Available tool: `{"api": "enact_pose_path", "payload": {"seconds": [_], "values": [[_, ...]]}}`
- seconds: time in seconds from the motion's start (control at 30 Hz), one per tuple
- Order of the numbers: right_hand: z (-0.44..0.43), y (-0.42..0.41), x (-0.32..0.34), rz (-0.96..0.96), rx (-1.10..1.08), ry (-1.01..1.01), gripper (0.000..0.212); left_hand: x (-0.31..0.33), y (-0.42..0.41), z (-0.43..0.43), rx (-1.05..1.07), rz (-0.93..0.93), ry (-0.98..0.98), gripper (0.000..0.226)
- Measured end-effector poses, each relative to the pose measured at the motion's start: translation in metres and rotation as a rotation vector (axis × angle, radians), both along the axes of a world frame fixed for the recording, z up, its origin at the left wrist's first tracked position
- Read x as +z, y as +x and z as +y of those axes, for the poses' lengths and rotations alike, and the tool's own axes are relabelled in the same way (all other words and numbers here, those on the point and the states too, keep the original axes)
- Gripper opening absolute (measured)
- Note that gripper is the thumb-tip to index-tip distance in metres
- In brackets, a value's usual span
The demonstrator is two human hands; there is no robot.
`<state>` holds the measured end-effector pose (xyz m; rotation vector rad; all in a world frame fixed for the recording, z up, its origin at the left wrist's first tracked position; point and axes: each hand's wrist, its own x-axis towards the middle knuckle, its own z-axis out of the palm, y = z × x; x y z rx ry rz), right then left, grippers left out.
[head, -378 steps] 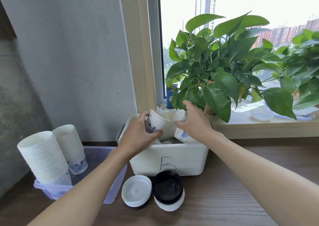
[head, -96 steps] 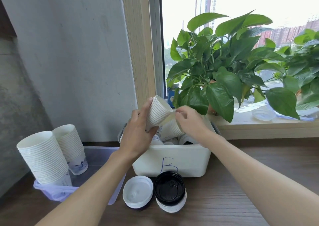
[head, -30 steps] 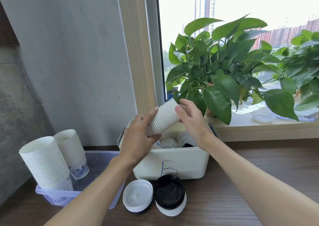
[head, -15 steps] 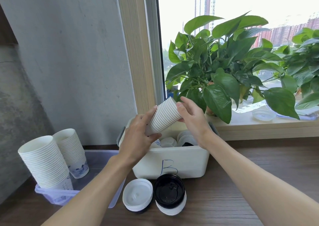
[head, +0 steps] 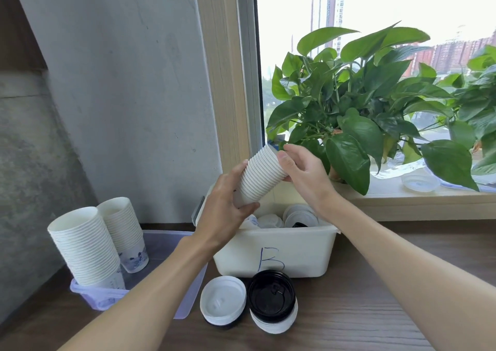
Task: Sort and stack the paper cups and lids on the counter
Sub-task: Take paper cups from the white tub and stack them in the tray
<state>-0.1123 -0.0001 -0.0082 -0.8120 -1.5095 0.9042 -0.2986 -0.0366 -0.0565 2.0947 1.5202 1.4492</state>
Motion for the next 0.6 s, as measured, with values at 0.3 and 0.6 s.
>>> {"api": "enact_pose_path", "payload": {"seconds": [0.3,0.6], "values": [[-0.044,-0.061,0.06,-0.08,0.21,0.103,0.045,0.033,-0.042,-0.036,0.098,-0.189,0.102,0.071],[-0.069,-0.15,0.037,-0.398,0.29,0.154,0.081,0.013,-0.112,-0.101,0.303,-0.253,0.067,0.052]]}}
